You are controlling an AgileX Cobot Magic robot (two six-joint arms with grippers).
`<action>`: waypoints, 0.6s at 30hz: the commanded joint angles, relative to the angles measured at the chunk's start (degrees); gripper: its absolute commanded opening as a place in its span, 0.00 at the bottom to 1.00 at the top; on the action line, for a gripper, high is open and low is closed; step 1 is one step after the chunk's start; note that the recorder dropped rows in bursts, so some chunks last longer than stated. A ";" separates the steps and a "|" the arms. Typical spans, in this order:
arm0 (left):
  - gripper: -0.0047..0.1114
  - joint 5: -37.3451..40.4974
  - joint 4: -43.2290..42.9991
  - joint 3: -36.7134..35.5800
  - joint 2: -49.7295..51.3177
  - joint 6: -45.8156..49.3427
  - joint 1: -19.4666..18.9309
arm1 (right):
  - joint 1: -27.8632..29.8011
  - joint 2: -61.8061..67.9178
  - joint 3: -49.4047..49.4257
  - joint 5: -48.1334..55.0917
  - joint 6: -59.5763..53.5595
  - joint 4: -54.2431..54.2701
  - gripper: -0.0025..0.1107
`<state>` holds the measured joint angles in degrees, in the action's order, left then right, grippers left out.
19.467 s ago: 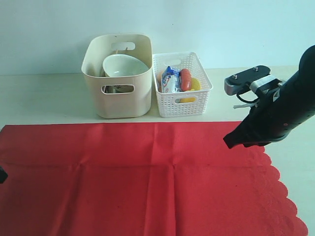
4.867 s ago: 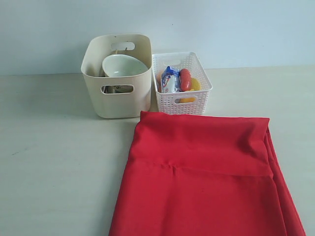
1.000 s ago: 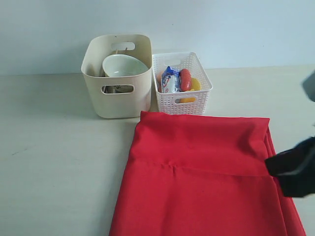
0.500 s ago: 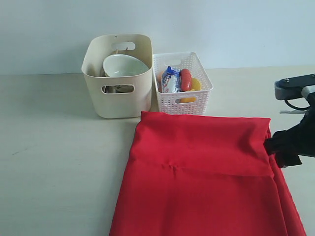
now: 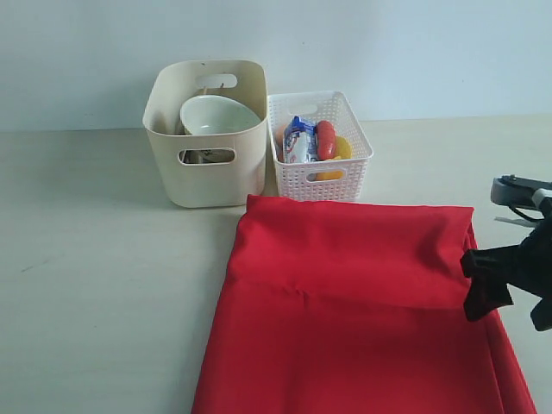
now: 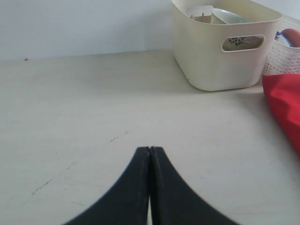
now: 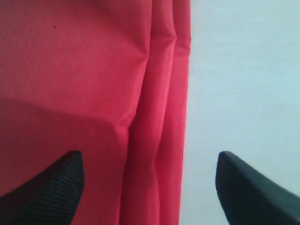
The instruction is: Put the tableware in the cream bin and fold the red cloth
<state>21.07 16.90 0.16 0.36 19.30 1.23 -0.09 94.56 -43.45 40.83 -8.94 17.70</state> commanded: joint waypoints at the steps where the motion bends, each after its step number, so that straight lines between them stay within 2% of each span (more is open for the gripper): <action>1: 0.04 -0.23 0.24 -0.16 -0.36 -0.10 -0.16 | 0.55 3.43 -0.52 -2.13 -5.40 5.19 0.68; 11: 0.04 -0.23 0.24 -0.16 -0.36 -0.10 -0.16 | 0.41 7.51 -0.52 -3.23 -7.94 8.69 0.68; 18: 0.04 -0.23 0.24 -0.16 -0.36 -0.10 -0.16 | -2.87 7.51 -0.52 -3.98 -10.43 10.24 0.68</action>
<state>21.07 16.90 0.16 0.36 19.30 1.23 -1.52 101.50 -43.87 37.73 -18.44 27.57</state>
